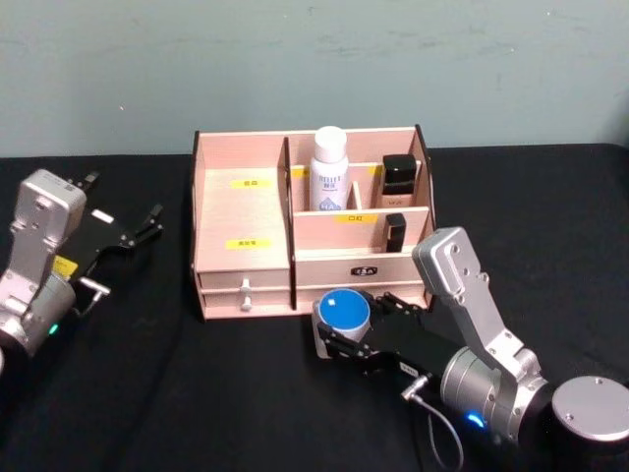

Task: Pick up the facial cleanser and watermelon frost from the table and place them into the tiered storage box.

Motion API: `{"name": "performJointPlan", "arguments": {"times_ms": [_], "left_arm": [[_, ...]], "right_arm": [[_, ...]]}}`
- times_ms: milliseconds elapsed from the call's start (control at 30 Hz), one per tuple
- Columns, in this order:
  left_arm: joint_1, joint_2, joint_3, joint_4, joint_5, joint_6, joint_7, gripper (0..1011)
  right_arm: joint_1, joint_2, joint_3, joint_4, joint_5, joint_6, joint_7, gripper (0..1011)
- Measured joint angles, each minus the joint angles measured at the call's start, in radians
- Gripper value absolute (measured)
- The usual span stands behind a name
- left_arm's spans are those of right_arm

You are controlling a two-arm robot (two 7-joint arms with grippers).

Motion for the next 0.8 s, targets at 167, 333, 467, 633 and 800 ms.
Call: {"name": "performJointPlan", "arguments": {"times_ms": [167,333,467,633,800], "left_arm": [[0.000,0.000,0.000,0.000,0.000,0.000,0.000,1001],[0.000,0.000,0.000,0.000,0.000,0.000,0.000,1001],[0.000,0.000,0.000,0.000,0.000,0.000,0.000,1001],[0.000,0.000,0.000,0.000,0.000,0.000,0.000,1001],[0.000,0.000,0.000,0.000,0.000,0.000,0.000,1001]], "right_arm": [[0.019,0.010,-0.011,-0.033,0.009,0.011,0.013,715],[0.061,0.013,-0.029,-0.053,0.013,0.023,0.028,715],[0.117,0.002,-0.050,-0.050,0.019,0.024,0.038,715],[0.169,-0.014,-0.070,-0.017,0.025,0.024,0.043,715],[0.233,-0.041,-0.098,0.041,0.028,0.022,0.045,715]]}}
